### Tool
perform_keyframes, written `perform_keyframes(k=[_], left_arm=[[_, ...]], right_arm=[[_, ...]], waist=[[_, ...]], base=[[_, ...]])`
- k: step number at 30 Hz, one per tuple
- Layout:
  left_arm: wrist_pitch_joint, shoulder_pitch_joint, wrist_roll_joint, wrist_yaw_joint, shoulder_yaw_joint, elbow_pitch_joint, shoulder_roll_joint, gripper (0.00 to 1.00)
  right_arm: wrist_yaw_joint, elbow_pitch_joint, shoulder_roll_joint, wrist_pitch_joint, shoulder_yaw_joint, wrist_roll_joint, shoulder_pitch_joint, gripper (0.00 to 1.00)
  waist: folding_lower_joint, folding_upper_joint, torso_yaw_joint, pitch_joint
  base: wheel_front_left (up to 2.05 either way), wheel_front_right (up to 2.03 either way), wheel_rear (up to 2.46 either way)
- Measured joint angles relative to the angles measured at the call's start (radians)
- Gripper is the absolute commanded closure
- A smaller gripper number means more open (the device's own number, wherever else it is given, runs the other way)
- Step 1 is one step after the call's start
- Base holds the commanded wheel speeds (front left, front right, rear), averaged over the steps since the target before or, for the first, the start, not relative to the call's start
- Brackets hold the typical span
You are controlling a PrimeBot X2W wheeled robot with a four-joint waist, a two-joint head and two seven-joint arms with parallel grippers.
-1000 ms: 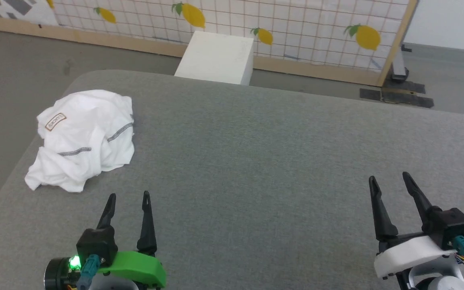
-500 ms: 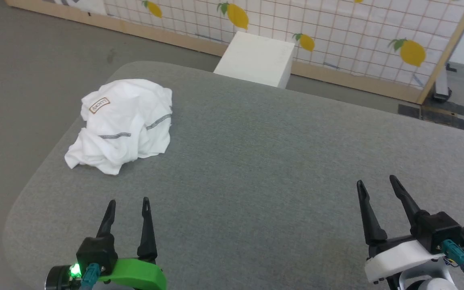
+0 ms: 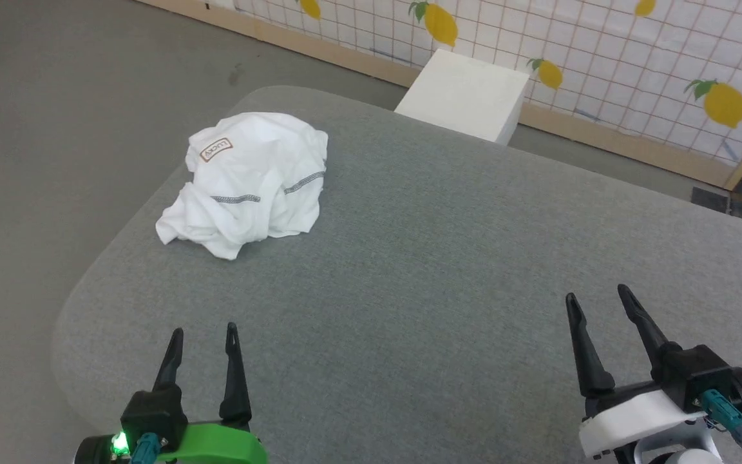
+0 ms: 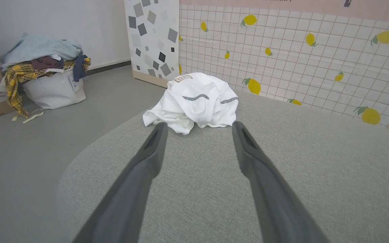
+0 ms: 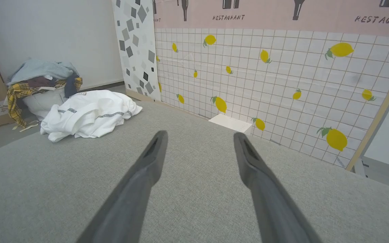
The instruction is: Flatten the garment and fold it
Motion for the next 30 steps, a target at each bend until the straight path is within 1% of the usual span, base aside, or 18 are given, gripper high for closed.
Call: perform_keyframes(k=[7,18,30], left_arm=[[-0.015,0.005,-0.023,0.009,-0.006,-0.002,0.0,0.0],[-0.035,0.012,-0.033,0.026,-0.019,-0.003,0.0,0.0],[-0.057,0.027,-0.044,0.035,-0.024,-0.004,0.0,0.0]], right_arm=[[0.0,0.008,0.0,-0.016,0.005,0.008,0.004,0.0],[0.0,0.017,0.0,-0.035,0.007,0.009,0.005,0.0],[0.0,0.026,0.001,-0.061,0.008,0.016,0.008,0.0]], waist=[[0.0,0.0,0.036,-0.002],[0.0,0.0,0.084,0.0],[0.0,0.0,0.135,0.001]], base=[[0.0,0.0,0.0],[0.0,0.0,0.0],[0.0,0.0,0.0]])
